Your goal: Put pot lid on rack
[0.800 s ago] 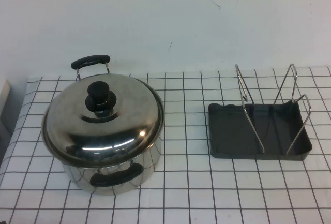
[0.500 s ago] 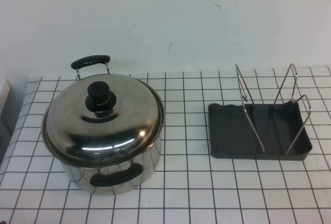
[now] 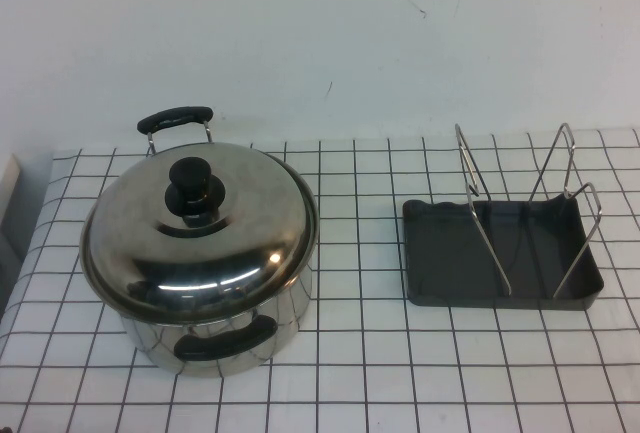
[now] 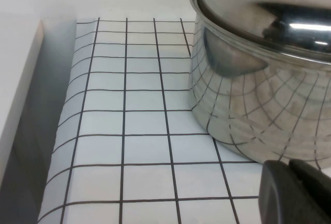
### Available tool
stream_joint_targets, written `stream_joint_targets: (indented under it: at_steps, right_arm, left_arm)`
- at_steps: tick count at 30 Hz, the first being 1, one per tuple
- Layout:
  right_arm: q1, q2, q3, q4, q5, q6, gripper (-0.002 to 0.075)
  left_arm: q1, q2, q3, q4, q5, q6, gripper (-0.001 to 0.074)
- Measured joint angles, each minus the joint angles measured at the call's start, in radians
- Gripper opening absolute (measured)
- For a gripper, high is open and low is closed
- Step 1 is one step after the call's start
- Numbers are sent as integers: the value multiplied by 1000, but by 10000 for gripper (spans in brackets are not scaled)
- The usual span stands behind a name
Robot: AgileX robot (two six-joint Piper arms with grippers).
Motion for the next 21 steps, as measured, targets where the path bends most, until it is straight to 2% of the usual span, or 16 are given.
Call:
stream_joint_targets:
  at_steps: [15, 17, 21]
  right_arm:
    - [0, 0, 4, 0, -21, 0, -3]
    - [0, 0, 4, 0, -64, 0, -3]
    - [0, 0, 4, -5, -270, 0, -3]
  left_arm:
    - [0, 0, 2, 0, -31, 0, -3]
    - [0, 0, 5, 0, -79, 0, -3]
    - [0, 0, 5, 0, -245, 0, -3]
